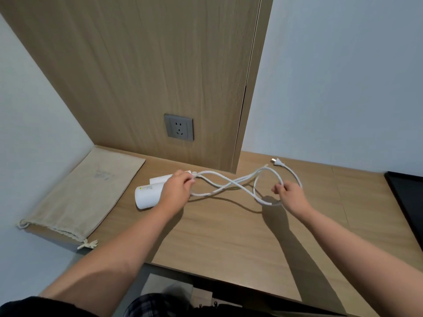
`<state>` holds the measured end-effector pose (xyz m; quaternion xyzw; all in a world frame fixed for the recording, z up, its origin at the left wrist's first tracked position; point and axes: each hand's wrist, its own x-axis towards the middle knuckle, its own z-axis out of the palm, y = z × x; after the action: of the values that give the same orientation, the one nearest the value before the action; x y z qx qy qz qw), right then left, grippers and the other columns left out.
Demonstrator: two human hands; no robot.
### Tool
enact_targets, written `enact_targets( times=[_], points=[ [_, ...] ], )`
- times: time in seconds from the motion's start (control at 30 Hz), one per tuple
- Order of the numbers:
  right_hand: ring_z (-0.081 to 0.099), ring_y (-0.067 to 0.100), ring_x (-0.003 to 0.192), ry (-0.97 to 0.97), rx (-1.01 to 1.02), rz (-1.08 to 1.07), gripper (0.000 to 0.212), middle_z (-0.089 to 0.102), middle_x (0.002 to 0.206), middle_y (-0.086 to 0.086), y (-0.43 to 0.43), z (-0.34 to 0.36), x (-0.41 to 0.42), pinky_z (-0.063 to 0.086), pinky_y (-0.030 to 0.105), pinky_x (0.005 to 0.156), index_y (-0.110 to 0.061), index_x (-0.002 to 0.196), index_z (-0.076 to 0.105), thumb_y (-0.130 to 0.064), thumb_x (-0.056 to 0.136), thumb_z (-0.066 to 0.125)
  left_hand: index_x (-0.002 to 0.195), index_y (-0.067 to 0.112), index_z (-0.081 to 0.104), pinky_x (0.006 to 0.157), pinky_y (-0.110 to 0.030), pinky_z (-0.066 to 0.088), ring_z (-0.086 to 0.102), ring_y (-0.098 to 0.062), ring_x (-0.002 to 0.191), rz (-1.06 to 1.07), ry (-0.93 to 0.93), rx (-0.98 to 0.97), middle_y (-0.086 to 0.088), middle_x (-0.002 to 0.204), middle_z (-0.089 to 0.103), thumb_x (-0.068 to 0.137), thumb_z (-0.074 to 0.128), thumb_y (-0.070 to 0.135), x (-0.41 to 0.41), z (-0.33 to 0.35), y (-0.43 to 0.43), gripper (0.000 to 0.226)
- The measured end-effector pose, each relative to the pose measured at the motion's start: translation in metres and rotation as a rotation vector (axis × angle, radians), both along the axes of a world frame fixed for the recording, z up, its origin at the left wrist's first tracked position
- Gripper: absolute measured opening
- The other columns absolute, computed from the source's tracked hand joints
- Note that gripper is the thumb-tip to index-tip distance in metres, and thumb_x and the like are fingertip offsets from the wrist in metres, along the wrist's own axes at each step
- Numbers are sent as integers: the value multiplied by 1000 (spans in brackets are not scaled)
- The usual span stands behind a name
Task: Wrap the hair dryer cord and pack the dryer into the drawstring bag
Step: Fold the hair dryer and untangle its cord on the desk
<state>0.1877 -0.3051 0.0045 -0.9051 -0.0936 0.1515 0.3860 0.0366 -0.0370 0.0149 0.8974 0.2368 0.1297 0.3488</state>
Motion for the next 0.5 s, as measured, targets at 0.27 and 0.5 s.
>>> enact_targets(
  times=[0.27, 0.5],
  points=[
    [58, 25, 92, 106, -53, 160, 30, 66, 97, 6, -3, 15, 14, 40, 30, 76, -8, 90, 65, -21, 97, 39, 85, 1, 63, 70, -27, 58, 70, -28, 81, 193, -39, -429, -18, 85, 67, 97, 49, 7, -5, 18, 18, 19],
    [52, 16, 72, 270, -172, 308, 40, 57, 72, -1, 3, 22, 3, 39, 22, 63, -15, 66, 61, -29, 98, 43, 92, 11, 63, 77, -42, 55, 67, -34, 83, 295, 142, -347, -18, 95, 69, 94, 50, 7, 1, 22, 12, 14]
  ],
)
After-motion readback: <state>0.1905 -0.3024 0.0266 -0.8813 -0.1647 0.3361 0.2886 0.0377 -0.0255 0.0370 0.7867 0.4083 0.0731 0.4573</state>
